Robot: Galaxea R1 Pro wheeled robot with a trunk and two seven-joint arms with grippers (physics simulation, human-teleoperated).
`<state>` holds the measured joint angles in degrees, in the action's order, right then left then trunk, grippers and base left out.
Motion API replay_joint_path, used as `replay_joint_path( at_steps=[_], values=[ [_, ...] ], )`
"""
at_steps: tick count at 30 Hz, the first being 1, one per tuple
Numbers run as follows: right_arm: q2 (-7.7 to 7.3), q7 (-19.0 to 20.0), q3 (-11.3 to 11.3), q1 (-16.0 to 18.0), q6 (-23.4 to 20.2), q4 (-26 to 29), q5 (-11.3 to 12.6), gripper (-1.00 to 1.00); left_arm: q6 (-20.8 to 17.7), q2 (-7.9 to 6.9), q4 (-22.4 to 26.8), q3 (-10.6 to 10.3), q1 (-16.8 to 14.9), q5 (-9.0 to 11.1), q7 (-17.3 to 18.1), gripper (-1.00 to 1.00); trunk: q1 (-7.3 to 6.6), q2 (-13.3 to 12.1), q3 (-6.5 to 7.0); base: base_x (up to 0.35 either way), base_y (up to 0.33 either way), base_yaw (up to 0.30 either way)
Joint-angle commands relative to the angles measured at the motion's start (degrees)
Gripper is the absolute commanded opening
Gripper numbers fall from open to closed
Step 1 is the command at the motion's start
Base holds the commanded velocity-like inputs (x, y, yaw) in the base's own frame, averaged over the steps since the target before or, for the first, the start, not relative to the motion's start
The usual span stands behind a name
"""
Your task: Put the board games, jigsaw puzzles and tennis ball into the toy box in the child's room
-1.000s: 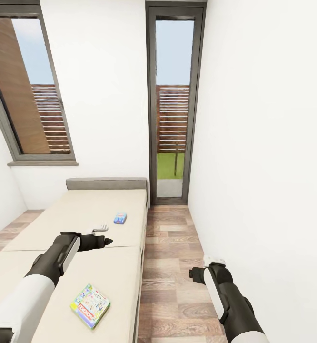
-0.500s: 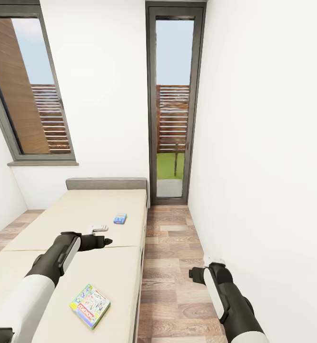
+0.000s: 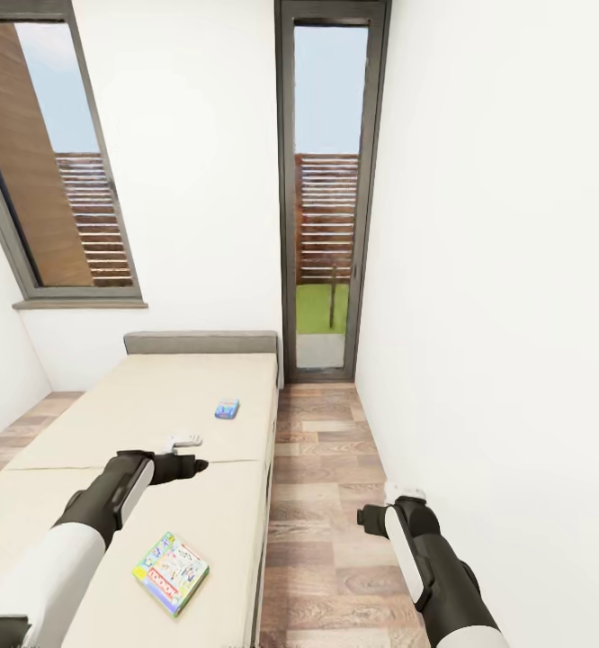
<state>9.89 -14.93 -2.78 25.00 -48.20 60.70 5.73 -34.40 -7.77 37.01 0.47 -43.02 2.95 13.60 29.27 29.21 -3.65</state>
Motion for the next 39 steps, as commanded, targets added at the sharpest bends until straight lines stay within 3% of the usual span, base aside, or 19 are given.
replay_joint_path(
  at_steps=[1, 9, 29, 35, 39],
  values=[
    [0.04, -0.48, -0.09, 0.05, -0.14, 0.06, 0.6, 1.0, 0.22, 0.02, -0.13, 0.05, -0.04, 0.3, -0.04, 1.0, 0.03, 0.12, -0.22, 0.0, 0.0, 0.0],
    [0.04, -0.46, -0.12, 0.05, -0.19, 0.04, 0.6, 1.0, 3.35, 0.11, -1.53, 0.05, -0.09, 0.35, -2.76, 1.0, 0.03, 0.12, -0.97, 0.0, 0.0, 0.0],
    [0.06, -0.41, -0.02, 0.05, -0.59, 1.07, 0.64, 1.0, 3.56, 0.13, -0.47, -0.03, -0.05, 0.39, -3.08, 1.0, 0.03, 0.12, -2.87, 0.0, 0.0, 0.0],
    [0.11, -0.39, 0.1, -0.56, -2.49, 5.6, 0.68, 1.0, 3.46, 0.12, 0.63, -0.03, -0.04, 0.39, -3.06, 1.0, 0.03, 0.12, -3.43, 0.0, 0.0, 0.0],
    [0.11, -0.37, 0.13, -1.7, -6.05, 12.26, 0.73, 1.0, 3.22, 0.12, 1.06, -0.03, -0.04, 0.42, -3.06, 1.0, 0.03, 0.12, -3.81, 0.0, 0.0, 0.0]
  ],
)
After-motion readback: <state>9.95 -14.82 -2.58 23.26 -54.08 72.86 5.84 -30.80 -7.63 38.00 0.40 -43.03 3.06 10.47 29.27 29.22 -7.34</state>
